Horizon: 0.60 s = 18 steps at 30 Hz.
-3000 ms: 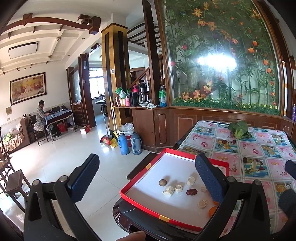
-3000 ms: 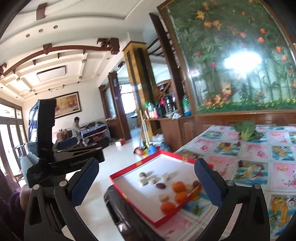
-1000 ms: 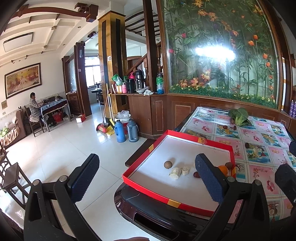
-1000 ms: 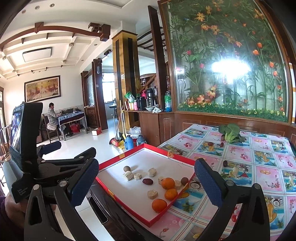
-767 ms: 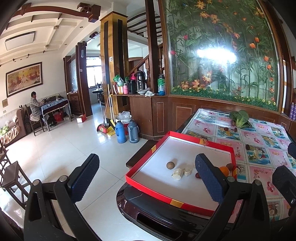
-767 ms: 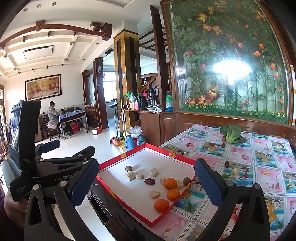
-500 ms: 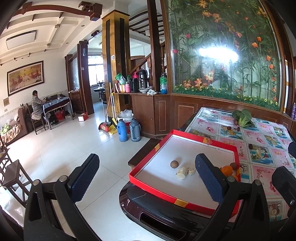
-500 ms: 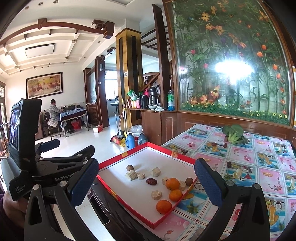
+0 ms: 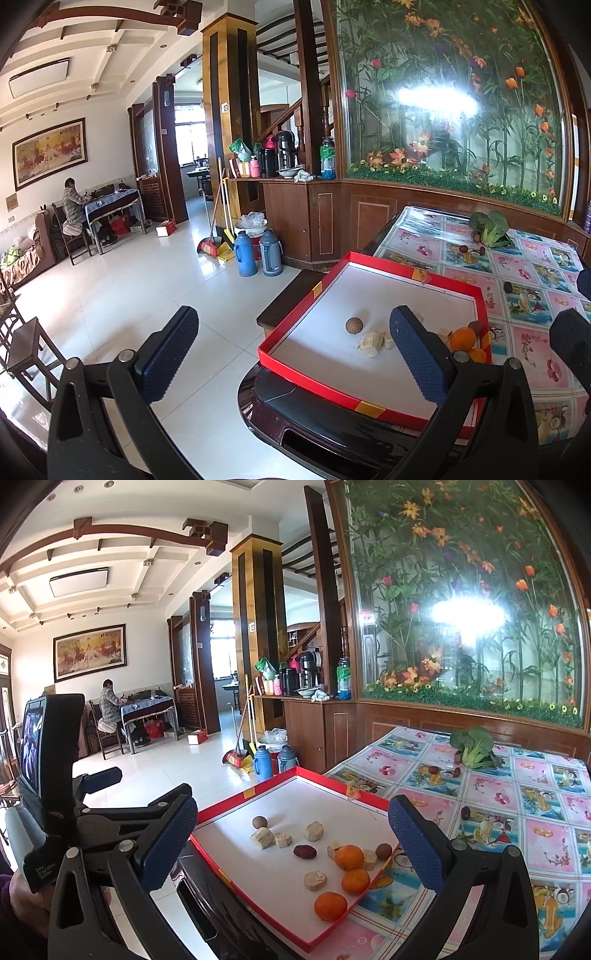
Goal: Organize fruits
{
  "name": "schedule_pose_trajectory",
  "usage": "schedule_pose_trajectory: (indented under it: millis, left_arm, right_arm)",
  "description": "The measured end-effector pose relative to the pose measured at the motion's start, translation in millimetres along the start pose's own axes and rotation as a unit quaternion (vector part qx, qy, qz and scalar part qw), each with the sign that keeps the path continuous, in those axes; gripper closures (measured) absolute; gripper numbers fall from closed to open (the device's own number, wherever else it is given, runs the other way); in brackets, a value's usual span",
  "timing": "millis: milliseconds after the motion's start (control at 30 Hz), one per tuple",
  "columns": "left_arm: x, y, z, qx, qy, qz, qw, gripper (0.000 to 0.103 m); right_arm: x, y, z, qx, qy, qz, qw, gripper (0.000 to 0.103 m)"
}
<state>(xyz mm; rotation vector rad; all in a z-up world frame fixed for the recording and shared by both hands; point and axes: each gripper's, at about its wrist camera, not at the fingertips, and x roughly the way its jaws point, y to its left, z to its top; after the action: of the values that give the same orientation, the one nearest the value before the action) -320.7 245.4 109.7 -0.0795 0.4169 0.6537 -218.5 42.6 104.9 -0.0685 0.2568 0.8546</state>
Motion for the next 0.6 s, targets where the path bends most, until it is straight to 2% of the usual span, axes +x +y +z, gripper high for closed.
schedule_pose_trajectory:
  millis: [367,600]
  left_arm:
    - [18.0,-4.6,10.6,0.010,0.018,-0.010,0.9997,0.000]
    - [24.5,-3.9,25.9,0.012,0.021,0.003,0.9997,0.000]
  right_arm:
    - [10.0,-2.0,20.3,-0.021,0.006,-0.017,1.000,0.000]
    - [14.6,-7.9,41.7,-0.039,0.010,-0.017,0.999,0.000]
